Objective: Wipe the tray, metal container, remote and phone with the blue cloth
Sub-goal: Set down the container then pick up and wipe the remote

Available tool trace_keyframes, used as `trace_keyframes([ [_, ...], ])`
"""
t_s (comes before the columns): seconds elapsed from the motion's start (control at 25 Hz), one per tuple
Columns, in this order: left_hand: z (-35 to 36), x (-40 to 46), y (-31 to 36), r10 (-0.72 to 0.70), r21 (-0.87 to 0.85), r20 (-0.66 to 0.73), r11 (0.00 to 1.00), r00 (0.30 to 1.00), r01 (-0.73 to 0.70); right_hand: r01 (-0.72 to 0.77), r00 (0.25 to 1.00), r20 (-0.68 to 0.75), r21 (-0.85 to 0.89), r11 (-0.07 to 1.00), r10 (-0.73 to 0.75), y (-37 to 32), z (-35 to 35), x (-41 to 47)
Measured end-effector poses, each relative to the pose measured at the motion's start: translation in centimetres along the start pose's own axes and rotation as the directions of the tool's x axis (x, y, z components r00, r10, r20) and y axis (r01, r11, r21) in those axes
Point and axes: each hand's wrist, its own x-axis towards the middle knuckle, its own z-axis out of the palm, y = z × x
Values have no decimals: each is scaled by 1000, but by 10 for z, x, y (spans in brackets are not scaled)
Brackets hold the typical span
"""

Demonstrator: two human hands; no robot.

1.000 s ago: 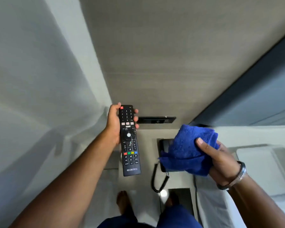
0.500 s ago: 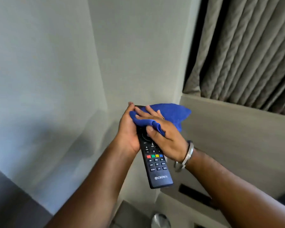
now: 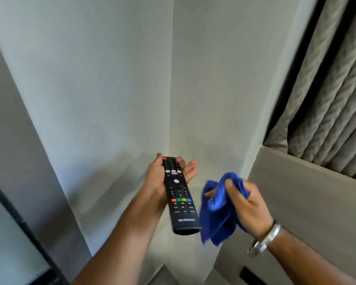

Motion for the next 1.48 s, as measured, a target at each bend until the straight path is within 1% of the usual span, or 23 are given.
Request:
trace_keyframes([
  [0.04, -2, -2, 4, 22, 33, 32, 999, 999, -23, -186, 954, -245, -28, 982, 174, 9, -12, 6],
  [0.08, -2, -6, 7, 42, 89, 70, 995, 997, -48, -389, 835, -425, -7, 921, 350, 19, -24, 10],
  [0.12, -2, -10, 9, 56, 149, 117, 986, 992, -73, -551, 697, -492, 98, 829, 521, 26, -33, 12],
  [0.16, -2, -15, 8, 66, 198, 157, 975, 985, -97, -624, 598, -475, 230, 747, 645, 29, -35, 15],
  [0.2, -2, -18, 6, 81, 231, 182, 965, 980, -123, -617, 569, -438, 333, 713, 696, 28, -32, 20],
  [0.28, -3, -23, 0, 156, 296, 176, 933, 972, -203, -547, 622, -410, 381, 745, 667, 16, -17, 26],
  [0.32, -2, -24, -2, 215, 323, 160, 911, 963, -257, -514, 687, -375, 354, 781, 622, 4, -5, 26],
  [0.4, 2, -26, -4, 297, 335, 155, 882, 942, -333, -398, 870, -229, 198, 896, 437, -18, 21, 18],
  [0.44, 4, -28, -2, 290, 331, 157, 885, 944, -327, -289, 947, -127, 71, 955, 296, -28, 34, 11],
  [0.48, 6, -31, 0, 271, 334, 161, 890, 949, -311, -132, 991, -12, -93, 987, 132, -34, 44, 2],
  [0.52, 7, -33, 3, 256, 344, 169, 889, 952, -301, 31, 993, 116, -252, 967, -1, -38, 52, -6],
  [0.56, 6, -34, 6, 250, 365, 177, 881, 952, -300, 174, 971, 220, -378, 909, -94, -39, 55, -10],
  [0.6, 5, -36, 8, 248, 381, 190, 873, 950, -304, 265, 950, 280, -471, 841, -142, -40, 55, -11],
  [0.64, 4, -37, 8, 249, 382, 205, 870, 947, -311, 305, 939, 304, -531, 790, -159, -42, 53, -10],
  [0.76, 4, -39, 13, 282, 266, 260, 898, 923, -349, 368, 919, 358, -621, 692, -167, -46, 45, -7],
  [0.84, 3, -41, 20, 315, 199, 249, 909, 916, -367, 419, 892, 428, -665, 618, -144, -46, 42, -11],
  [1.0, -2, -40, 14, 281, 237, 240, 911, 929, -337, 555, 826, 535, -718, 420, -177, -44, 43, -20],
  [1.08, -3, -39, 8, 255, 249, 240, 917, 937, -313, 561, 827, 528, -753, 344, -192, -45, 43, -16],
  [1.16, -1, -40, 9, 221, 239, 228, 932, 948, -274, 511, 860, 483, -815, 273, -167, -49, 36, -8],
  [1.24, 1, -42, 15, 222, 218, 209, 939, 952, -267, 458, 888, 432, -853, 249, -156, -52, 23, 0],
  [1.32, -1, -41, 17, 256, 250, 181, 922, 950, -296, 435, 899, 389, -850, 297, -200, -55, 18, 2],
  [1.4, -3, -39, 16, 262, 287, 186, 907, 947, -308, 504, 860, 437, -806, 310, -264, -58, 28, -3],
  [1.48, -1, -37, 15, 226, 266, 234, 921, 945, -286, 593, 805, 538, -751, 291, -250, -59, 42, -9],
])
